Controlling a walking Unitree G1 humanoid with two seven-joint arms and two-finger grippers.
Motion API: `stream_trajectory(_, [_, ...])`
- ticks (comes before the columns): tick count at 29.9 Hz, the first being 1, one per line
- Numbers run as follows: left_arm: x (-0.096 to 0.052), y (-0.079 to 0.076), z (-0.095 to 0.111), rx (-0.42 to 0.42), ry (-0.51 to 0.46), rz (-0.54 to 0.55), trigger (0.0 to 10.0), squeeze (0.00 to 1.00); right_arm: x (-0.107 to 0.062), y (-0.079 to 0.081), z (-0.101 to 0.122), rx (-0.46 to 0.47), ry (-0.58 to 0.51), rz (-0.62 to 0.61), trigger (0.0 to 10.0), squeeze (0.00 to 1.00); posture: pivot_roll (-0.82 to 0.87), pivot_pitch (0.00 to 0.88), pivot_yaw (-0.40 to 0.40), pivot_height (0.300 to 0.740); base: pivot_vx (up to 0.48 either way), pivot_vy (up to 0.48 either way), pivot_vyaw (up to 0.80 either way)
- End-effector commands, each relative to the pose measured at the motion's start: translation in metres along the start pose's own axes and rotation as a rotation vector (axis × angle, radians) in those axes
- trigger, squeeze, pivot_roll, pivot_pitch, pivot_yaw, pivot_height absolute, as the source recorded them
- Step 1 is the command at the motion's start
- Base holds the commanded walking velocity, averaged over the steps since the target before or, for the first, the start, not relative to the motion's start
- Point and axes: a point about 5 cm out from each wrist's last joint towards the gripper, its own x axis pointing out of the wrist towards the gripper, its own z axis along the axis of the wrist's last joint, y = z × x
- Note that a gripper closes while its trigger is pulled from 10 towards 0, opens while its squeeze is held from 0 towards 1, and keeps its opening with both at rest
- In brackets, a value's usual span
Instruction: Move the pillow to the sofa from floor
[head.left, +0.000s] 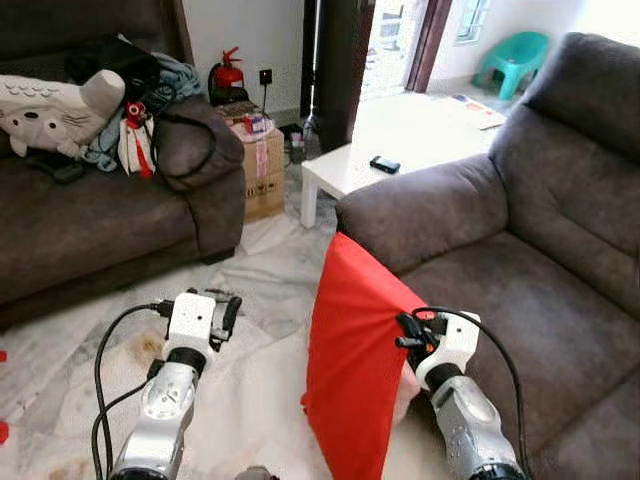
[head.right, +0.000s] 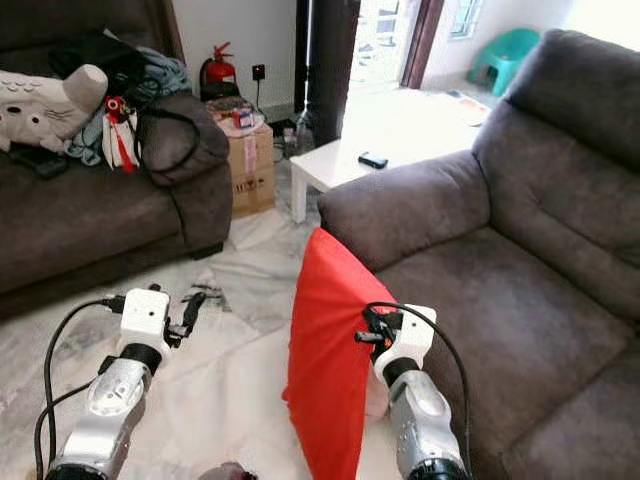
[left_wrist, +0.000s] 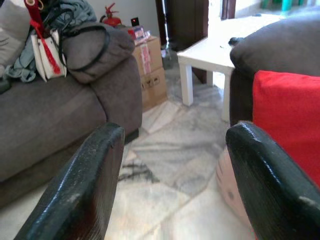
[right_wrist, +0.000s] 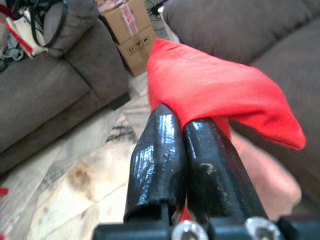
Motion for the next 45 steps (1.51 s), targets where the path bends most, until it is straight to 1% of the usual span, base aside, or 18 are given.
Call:
stream_trajectory(1, [0.000, -0.004, -0.001, -0.006, 0.003, -0.008, 10.0, 0.00, 0.004, -0.004, 0.028, -0.034, -0.125, -0.003, 10.0, 0.00, 0.06, 0.000, -0.076, 0.740, 0.000, 0.000, 0.00])
stream_trajectory(15, [0.000, -0.006, -0.002, -0.005, 0.009, -0.004, 10.0, 0.00, 0.004, -0.008, 0.025, -0.031, -0.109, -0.022, 10.0, 0.00, 0.06, 0.000, -0.078, 0.740, 0.000, 0.000, 0.00])
stream_trajectory(24, [0.003, -0.005, -0.002, -0.002, 0.009, -0.006, 10.0, 0.00, 0.008, -0.009, 0.029, -0.035, -0.110, -0.020, 10.0, 0.00, 0.06, 0.000, -0.074, 0.740, 0.000, 0.000, 0.00])
stream_trajectory(26, [0.004, -0.005, -0.001, -0.003, 0.007, -0.010, 10.0, 0.00, 0.008, -0.006, 0.029, -0.033, -0.096, 0.033, 10.0, 0.00, 0.06, 0.000, -0.073, 0.740, 0.000, 0.000, 0.00])
stream_trajectory(28, [0.004, -0.005, -0.001, -0.004, 0.006, -0.011, 10.0, 0.00, 0.008, -0.005, 0.029, -0.032, -0.093, 0.048, 10.0, 0.00, 0.06, 0.000, -0.073, 0.740, 0.000, 0.000, 0.00])
stream_trajectory(29, [0.005, -0.006, 0.000, -0.004, 0.006, -0.020, 10.0, 0.00, 0.008, -0.005, 0.028, -0.041, -0.081, 0.085, 10.0, 0.00, 0.06, 0.000, -0.072, 0.740, 0.000, 0.000, 0.00])
stream_trajectory(30, [0.005, -0.006, 0.001, -0.005, 0.005, -0.031, 10.0, 0.00, 0.007, -0.004, 0.028, -0.057, -0.067, 0.127, 10.0, 0.00, 0.07, 0.000, -0.071, 0.740, 0.000, 0.000, 0.00])
stream_trajectory(31, [0.005, -0.007, 0.004, -0.006, 0.001, -0.053, 10.0, 0.00, 0.004, -0.003, 0.027, -0.099, -0.030, 0.199, 10.0, 0.00, 0.07, 0.000, -0.069, 0.740, 0.000, 0.000, 0.00])
stream_trajectory(33, [0.006, -0.007, 0.005, -0.009, 0.008, -0.082, 10.0, 0.00, 0.000, -0.003, 0.023, -0.153, 0.019, 0.273, 10.0, 0.00, 0.07, 0.000, -0.068, 0.740, 0.000, 0.000, 0.00])
stream_trajectory(35, [0.005, -0.007, 0.006, -0.013, 0.013, -0.102, 10.0, 0.00, -0.002, -0.005, 0.022, -0.181, 0.043, 0.306, 10.0, 0.00, 0.07, 0.000, -0.066, 0.740, 0.000, 0.000, 0.00])
stream_trajectory(36, [0.005, -0.007, 0.006, -0.022, 0.023, -0.124, 10.0, 0.00, -0.005, -0.005, 0.021, -0.196, 0.064, 0.346, 10.0, 0.00, 0.07, 0.000, -0.065, 0.740, 0.000, 0.000, 0.00])
stream_trajectory(38, [0.005, -0.006, 0.006, -0.016, 0.025, -0.143, 10.0, 0.00, -0.006, -0.005, 0.020, -0.218, 0.081, 0.372, 10.0, 0.00, 0.07, 0.000, -0.062, 0.740, 0.000, 0.000, 0.00])
stream_trajectory(39, [0.004, -0.005, 0.005, -0.007, 0.038, -0.167, 10.0, 0.00, -0.008, -0.006, 0.019, -0.247, 0.105, 0.401, 10.0, 0.00, 0.07, 0.000, -0.060, 0.740, 0.000, 0.000, 0.00])
stream_trajectory(41, [0.002, -0.005, 0.003, -0.006, 0.060, -0.208, 10.0, 0.00, -0.011, -0.006, 0.018, -0.262, 0.134, 0.438, 10.0, 0.00, 0.07, 0.000, -0.057, 0.740, 0.000, 0.000, 0.00])
stream_trajectory(44, [0.000, -0.003, 0.000, 0.004, 0.085, -0.236, 10.0, 0.00, -0.014, -0.006, 0.015, -0.275, 0.161, 0.476, 10.0, 0.00, 0.07, 0.000, -0.053, 0.740, 0.000, 0.000, 0.00])
stream_trajectory(45, [-0.002, -0.003, -0.001, 0.004, 0.097, -0.253, 10.0, 0.00, -0.016, -0.005, 0.012, -0.293, 0.189, 0.507, 10.0, 0.00, 0.07, 0.000, -0.052, 0.740, 0.000, 0.000, 0.00])
